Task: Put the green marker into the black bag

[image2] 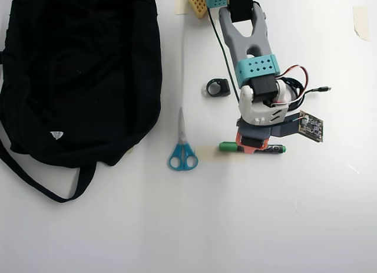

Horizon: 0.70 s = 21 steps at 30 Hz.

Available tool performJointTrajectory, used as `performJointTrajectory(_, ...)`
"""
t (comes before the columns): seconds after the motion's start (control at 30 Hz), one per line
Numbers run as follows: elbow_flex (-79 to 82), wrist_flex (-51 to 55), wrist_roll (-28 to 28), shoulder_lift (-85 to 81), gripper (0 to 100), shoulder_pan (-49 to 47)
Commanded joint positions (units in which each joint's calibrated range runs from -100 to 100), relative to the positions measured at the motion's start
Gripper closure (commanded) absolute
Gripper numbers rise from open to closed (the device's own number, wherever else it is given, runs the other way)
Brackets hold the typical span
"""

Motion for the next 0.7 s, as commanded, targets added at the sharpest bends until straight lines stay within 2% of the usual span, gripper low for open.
performJointTrajectory(0.0, -3.08, -0.61, 0.0, -1.14, 97, -0.72)
performJointTrajectory(0.2, -3.08, 0.34, 0.0, -1.05, 92, -0.72)
performJointTrajectory(0.67, -3.17, 5.59, 0.0, -1.88, 93, -1.17)
